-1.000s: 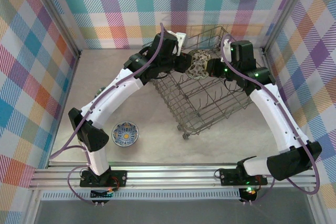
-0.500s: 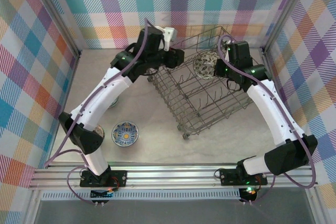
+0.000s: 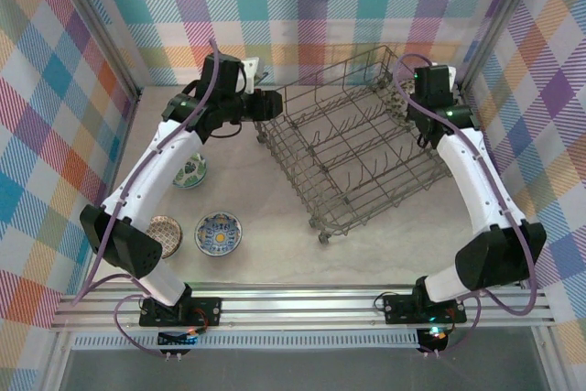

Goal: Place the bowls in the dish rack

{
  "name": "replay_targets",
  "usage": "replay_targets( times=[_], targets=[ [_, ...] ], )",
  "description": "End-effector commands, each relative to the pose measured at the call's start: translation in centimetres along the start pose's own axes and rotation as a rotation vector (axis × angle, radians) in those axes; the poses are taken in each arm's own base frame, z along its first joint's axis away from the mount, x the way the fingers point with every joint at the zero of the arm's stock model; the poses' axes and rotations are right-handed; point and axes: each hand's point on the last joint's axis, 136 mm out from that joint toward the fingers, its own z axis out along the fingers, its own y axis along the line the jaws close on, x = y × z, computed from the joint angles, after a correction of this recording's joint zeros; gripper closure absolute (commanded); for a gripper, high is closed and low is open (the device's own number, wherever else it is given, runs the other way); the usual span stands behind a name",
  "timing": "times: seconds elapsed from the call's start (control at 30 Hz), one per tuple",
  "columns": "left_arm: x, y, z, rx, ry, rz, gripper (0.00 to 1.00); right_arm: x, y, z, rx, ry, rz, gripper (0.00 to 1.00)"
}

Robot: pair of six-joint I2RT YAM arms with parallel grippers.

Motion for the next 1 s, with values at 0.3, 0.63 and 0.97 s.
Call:
replay_targets(
  times=[0.3,0.63,0.97],
  targets=[
    [-0.1,2.3,-1.2,0.015,-0.025,-0.063,0.54,-3.1,-3.3,4.1,0.368,-0.094,-0.224,1.00],
    [0.2,4.1,-1.0,-0.004,-0.015,-0.097,0.54,-2.1,-3.7,7.1,0.460,-0.064,-0.385,1.00],
    [0.1,4.6,-0.6,-0.006,-0.009,-0.105,0.54,-2.1,-3.8,8.3,0.512,-0.081,-0.485,1.00]
  ],
)
